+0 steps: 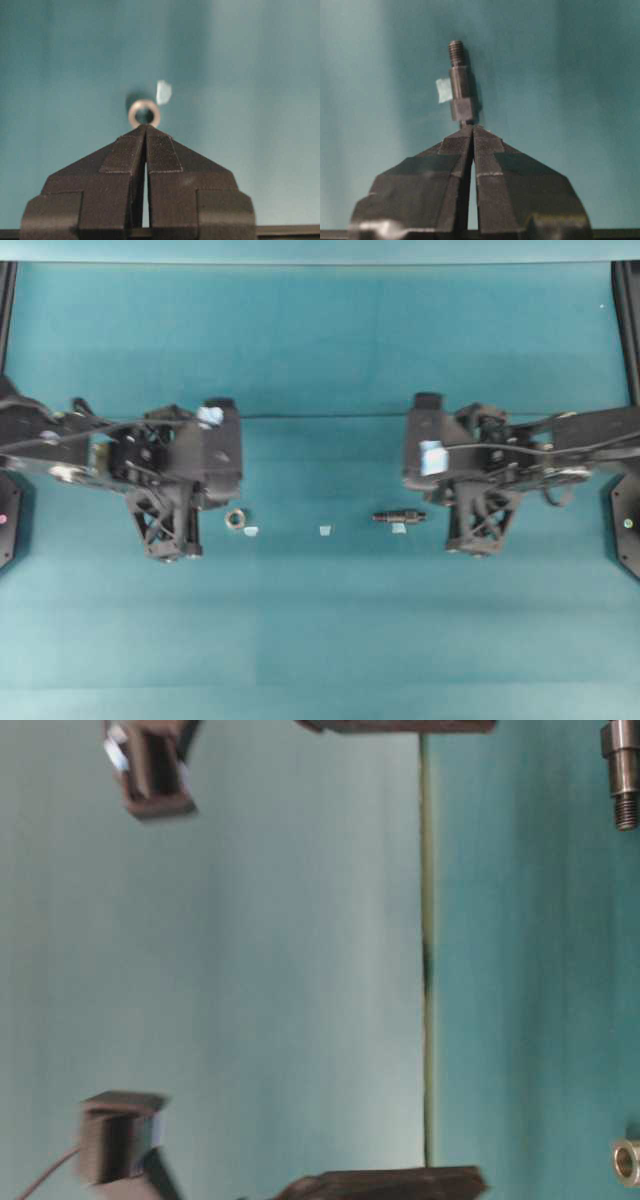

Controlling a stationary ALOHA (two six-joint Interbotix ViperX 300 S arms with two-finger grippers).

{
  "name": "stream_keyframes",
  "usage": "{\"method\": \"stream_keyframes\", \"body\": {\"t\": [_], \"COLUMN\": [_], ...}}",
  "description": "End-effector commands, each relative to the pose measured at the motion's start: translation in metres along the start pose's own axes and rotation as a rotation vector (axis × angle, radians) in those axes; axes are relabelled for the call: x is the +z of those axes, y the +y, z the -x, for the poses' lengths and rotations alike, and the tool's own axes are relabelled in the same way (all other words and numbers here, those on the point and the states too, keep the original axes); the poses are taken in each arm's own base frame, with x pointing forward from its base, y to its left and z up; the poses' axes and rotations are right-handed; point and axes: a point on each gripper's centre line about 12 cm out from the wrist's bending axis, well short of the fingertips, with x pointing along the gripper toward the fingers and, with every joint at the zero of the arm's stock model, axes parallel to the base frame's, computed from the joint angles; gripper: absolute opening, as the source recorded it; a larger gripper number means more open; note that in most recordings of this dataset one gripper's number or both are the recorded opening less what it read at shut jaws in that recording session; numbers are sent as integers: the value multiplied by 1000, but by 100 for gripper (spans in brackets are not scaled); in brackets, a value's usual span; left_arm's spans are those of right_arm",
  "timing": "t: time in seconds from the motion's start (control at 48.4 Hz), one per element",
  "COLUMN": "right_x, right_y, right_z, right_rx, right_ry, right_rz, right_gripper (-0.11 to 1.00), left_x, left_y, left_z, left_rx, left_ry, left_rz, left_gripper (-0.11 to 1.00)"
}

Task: Insert the washer onto the shaft with both hands.
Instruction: 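Move left gripper over the silver washer and right gripper over the shaft, then lower both open grippers down toward the washer and the shaft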

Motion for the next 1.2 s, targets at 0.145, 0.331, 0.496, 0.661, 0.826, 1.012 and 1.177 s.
{"method": "stream_keyframes", "body": {"t": [0.145,0.331,0.496,0.661,0.826,1.012,1.177], "right_x": [11,9,8,3,-1,1,1], "right_y": [-1,-3,-8,-8,-7,-4,-1], "right_z": [-1,-4,-11,-21,-29,-32,-37], "right_rx": [-7,-10,-18,-22,-21,-14,-8], "right_ry": [-13,-4,23,77,100,78,69], "right_rz": [12,4,-7,-7,8,65,122], "right_gripper": [-8,-4,12,58,96,91,91], "left_x": [1,-1,-3,-4,-14,-15,-17], "left_y": [1,1,3,4,4,4,5], "left_z": [-7,-10,-13,-19,-32,-40,-47], "left_rx": [4,5,8,10,11,8,9], "left_ry": [21,35,46,55,82,40,57], "left_rz": [-4,6,11,16,-7,-37,-45], "left_gripper": [2,2,3,35,84,90,90]}}
